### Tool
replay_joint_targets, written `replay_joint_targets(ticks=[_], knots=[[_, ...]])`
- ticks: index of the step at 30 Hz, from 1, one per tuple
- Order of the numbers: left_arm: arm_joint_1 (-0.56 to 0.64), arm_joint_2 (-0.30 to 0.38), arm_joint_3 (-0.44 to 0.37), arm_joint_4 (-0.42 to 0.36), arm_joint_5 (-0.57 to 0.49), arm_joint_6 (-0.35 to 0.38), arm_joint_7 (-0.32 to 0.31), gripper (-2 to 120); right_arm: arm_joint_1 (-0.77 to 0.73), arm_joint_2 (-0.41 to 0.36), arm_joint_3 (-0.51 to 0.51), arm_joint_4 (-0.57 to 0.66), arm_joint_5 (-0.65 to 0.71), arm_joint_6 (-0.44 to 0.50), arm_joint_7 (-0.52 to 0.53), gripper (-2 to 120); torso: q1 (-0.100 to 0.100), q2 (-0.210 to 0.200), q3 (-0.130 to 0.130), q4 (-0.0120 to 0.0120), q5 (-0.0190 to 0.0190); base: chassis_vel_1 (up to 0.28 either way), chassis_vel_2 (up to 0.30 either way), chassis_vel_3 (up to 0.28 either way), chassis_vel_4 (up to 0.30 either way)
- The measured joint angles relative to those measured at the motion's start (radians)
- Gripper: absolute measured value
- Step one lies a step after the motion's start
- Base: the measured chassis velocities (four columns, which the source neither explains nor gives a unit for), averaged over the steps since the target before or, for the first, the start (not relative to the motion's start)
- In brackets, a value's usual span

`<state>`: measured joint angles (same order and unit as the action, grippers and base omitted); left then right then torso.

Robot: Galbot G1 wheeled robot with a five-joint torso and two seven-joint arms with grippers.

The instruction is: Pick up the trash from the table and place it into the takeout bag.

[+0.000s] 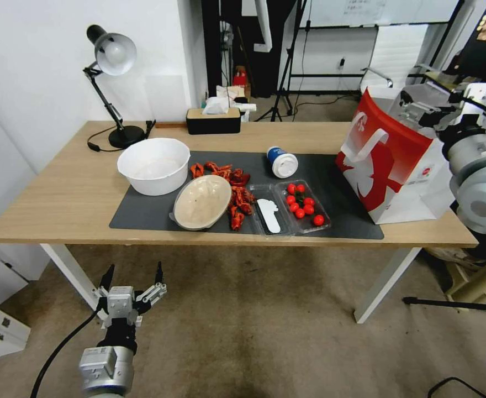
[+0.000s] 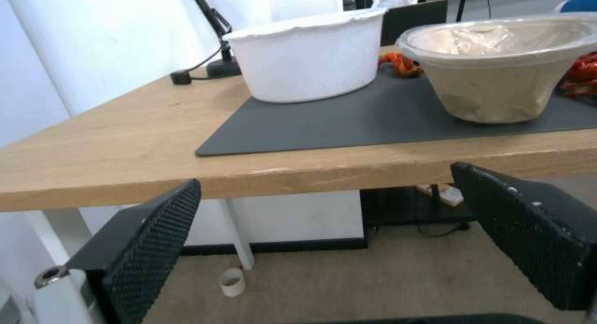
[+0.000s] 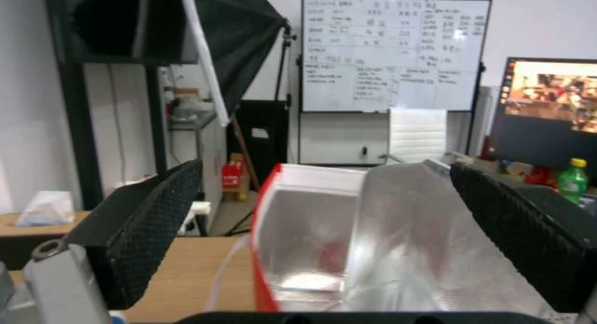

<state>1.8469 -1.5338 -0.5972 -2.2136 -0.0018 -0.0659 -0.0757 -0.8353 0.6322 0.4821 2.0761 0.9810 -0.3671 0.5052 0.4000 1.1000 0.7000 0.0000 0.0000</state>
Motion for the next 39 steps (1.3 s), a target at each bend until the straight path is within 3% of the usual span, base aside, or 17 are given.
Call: replay_joint_targets(ticks=[14, 21, 27, 30, 31, 36, 39], knots=[[0.005, -0.007, 0.006, -0.002, 0.011, 0.000, 0.000, 100, -0.200, 0.013, 0.149, 0.149, 0.008, 0.059, -0.114, 100, 0.000, 0.000, 0.000, -0.0001, 0.0001, 0.000, 0.000, 0.000, 0.000], [0.008, -0.008, 0.004, -0.002, 0.013, -0.001, 0.000, 100, -0.359, 0.076, 0.167, 0.233, -0.037, 0.087, -0.189, 100, 0.000, 0.000, 0.000, 0.0001, -0.0001, 0.000, 0.000, 0.000, 0.000], [0.022, -0.004, -0.002, -0.005, 0.006, -0.012, 0.000, 100, -0.504, 0.174, 0.144, 0.276, -0.148, 0.130, -0.217, 100, 0.000, 0.000, 0.000, 0.0001, 0.0001, 0.000, 0.000, 0.000, 0.000], [0.037, -0.001, -0.004, -0.005, 0.004, -0.027, -0.001, 100, -0.652, 0.278, 0.128, 0.286, -0.281, 0.209, -0.258, 100, 0.000, 0.000, 0.000, 0.0000, 0.0000, 0.000, 0.000, 0.000, 0.000], [0.037, -0.001, -0.004, -0.005, 0.004, -0.027, -0.001, 100, -0.652, 0.278, 0.128, 0.286, -0.281, 0.209, -0.258, 100, 0.000, 0.000, 0.000, 0.0000, 0.0000, 0.000, 0.000, 0.000, 0.000], [0.037, 0.007, -0.005, -0.006, -0.001, -0.028, -0.002, 100, -0.802, 0.430, 0.082, 0.224, -0.454, 0.427, -0.343, 100, 0.000, 0.000, 0.000, -0.0002, 0.0000, 0.000, 0.000, 0.000, 0.000], [0.033, 0.010, -0.004, -0.004, -0.003, -0.028, -0.002, 100, -0.831, 0.465, 0.068, 0.194, -0.473, 0.491, -0.370, 100, 0.000, 0.000, 0.000, -0.0003, 0.0001, 0.000, 0.000, 0.000, 0.000]])
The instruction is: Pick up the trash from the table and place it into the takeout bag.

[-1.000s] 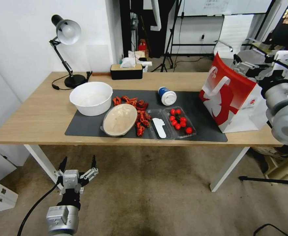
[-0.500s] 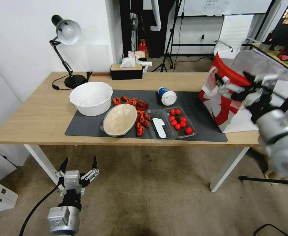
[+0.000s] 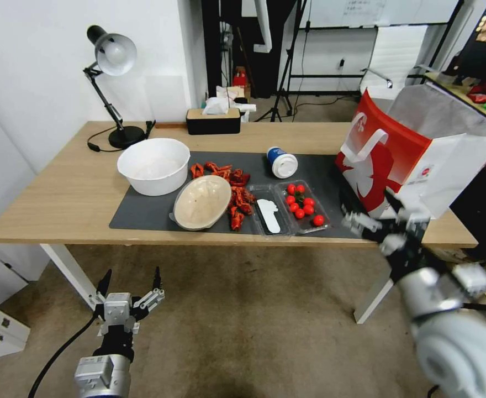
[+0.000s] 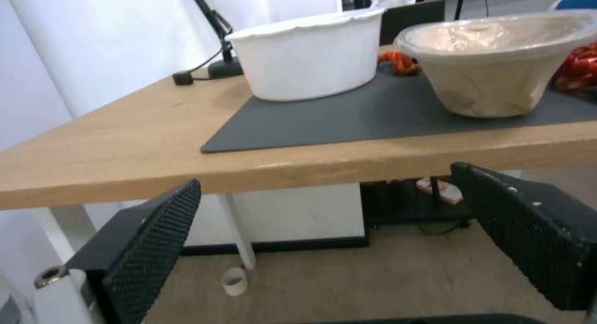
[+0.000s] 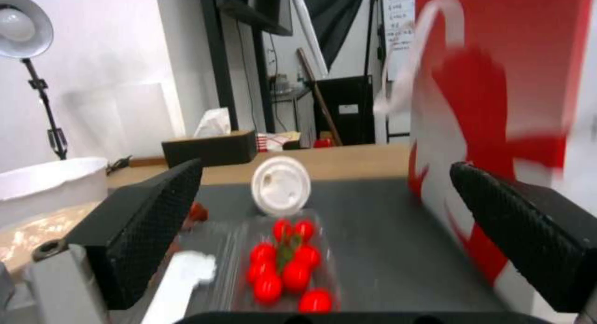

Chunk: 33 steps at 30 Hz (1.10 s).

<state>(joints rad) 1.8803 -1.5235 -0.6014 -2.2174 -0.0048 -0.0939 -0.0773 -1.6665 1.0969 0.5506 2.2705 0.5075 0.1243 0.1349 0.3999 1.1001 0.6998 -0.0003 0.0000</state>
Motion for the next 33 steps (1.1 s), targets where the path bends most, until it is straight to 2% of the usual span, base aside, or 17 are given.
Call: replay_joint_targets(ticks=[2, 9, 17, 33], knots=[[-0.004, 0.003, 0.002, 0.011, -0.003, 0.000, 0.000, 100, -0.044, 0.045, -0.014, -0.048, -0.010, 0.091, -0.053, 100, 0.000, 0.000, 0.000, 0.0003, -0.0002, 0.000, 0.000, 0.000, 0.000], [-0.032, 0.006, 0.014, 0.045, -0.009, -0.004, 0.011, 100, -0.078, 0.094, -0.022, -0.135, -0.031, 0.217, -0.087, 100, 0.000, 0.000, 0.000, 0.0003, -0.0002, 0.000, 0.000, 0.000, 0.000], [-0.053, 0.005, 0.022, 0.068, -0.010, -0.009, 0.026, 100, -0.079, 0.110, -0.029, -0.170, -0.052, 0.227, -0.091, 100, 0.000, 0.000, 0.000, 0.0003, -0.0001, 0.000, 0.000, 0.000, 0.000], [-0.049, -0.002, 0.018, 0.062, -0.010, -0.012, 0.027, 100, -0.079, 0.114, -0.033, -0.185, -0.056, 0.227, -0.091, 100, 0.000, 0.000, 0.000, 0.0003, -0.0001, 0.000, 0.000, 0.000, 0.000]])
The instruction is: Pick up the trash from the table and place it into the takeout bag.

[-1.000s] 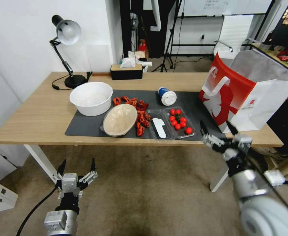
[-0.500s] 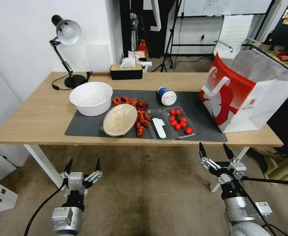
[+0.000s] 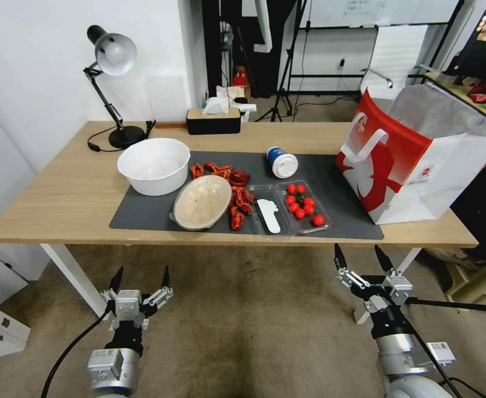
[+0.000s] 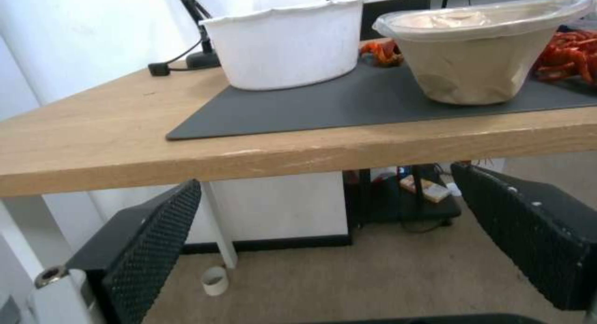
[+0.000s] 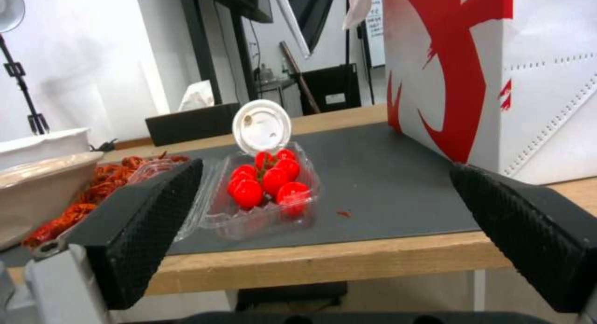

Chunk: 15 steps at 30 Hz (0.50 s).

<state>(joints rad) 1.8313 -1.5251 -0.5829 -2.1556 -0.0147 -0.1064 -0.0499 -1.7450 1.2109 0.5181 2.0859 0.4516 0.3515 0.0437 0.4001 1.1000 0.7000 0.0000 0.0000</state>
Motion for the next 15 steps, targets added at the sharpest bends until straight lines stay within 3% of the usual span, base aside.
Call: replay_joint_targets(ticks=[15], knots=[[0.010, -0.002, -0.001, -0.006, 0.007, 0.000, 0.001, 100, 0.003, -0.004, -0.004, 0.002, 0.001, 0.001, -0.002, 100, 0.000, 0.000, 0.000, 0.0000, 0.0001, 0.000, 0.000, 0.000, 0.000]])
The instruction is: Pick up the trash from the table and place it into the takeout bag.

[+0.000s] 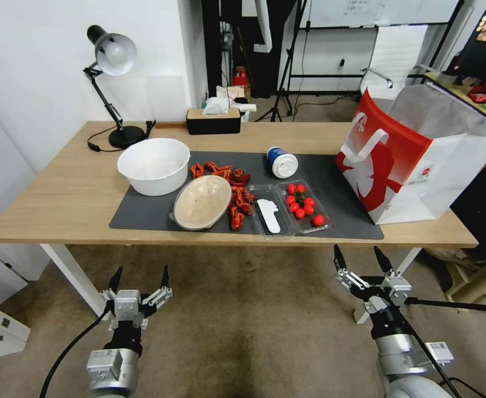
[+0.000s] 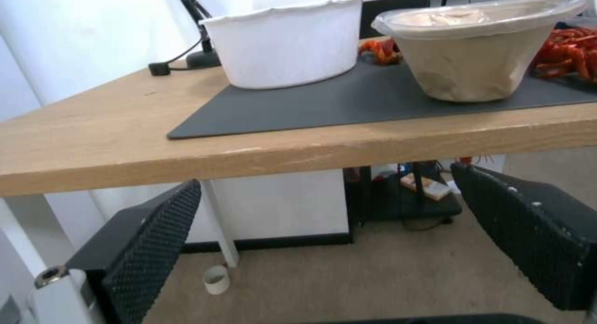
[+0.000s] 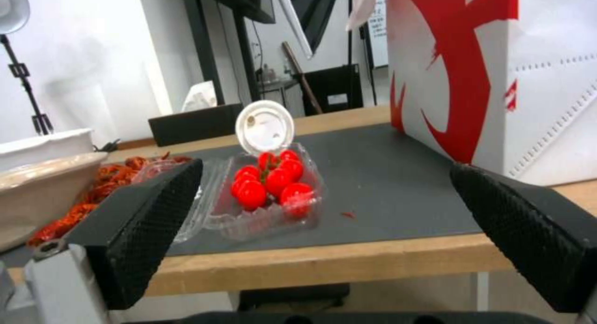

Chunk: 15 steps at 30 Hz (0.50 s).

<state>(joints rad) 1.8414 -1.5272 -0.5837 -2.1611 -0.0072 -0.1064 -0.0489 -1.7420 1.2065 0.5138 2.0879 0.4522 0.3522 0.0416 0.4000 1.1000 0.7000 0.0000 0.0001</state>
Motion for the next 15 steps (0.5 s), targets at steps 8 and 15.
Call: replay_joint_targets(ticks=[8, 15], knots=[[0.009, 0.000, -0.002, -0.013, 0.001, 0.000, 0.001, 100, 0.036, -0.028, -0.021, 0.029, -0.032, -0.117, 0.026, 100, 0.000, 0.000, 0.000, -0.0001, 0.0000, 0.000, 0.000, 0.000, 0.000], [0.000, 0.000, -0.003, -0.016, 0.003, 0.003, -0.001, 100, 0.185, -0.100, -0.095, 0.071, -0.020, -0.309, 0.111, 100, 0.000, 0.000, 0.000, 0.0001, 0.0000, 0.000, 0.000, 0.000, 0.000]])
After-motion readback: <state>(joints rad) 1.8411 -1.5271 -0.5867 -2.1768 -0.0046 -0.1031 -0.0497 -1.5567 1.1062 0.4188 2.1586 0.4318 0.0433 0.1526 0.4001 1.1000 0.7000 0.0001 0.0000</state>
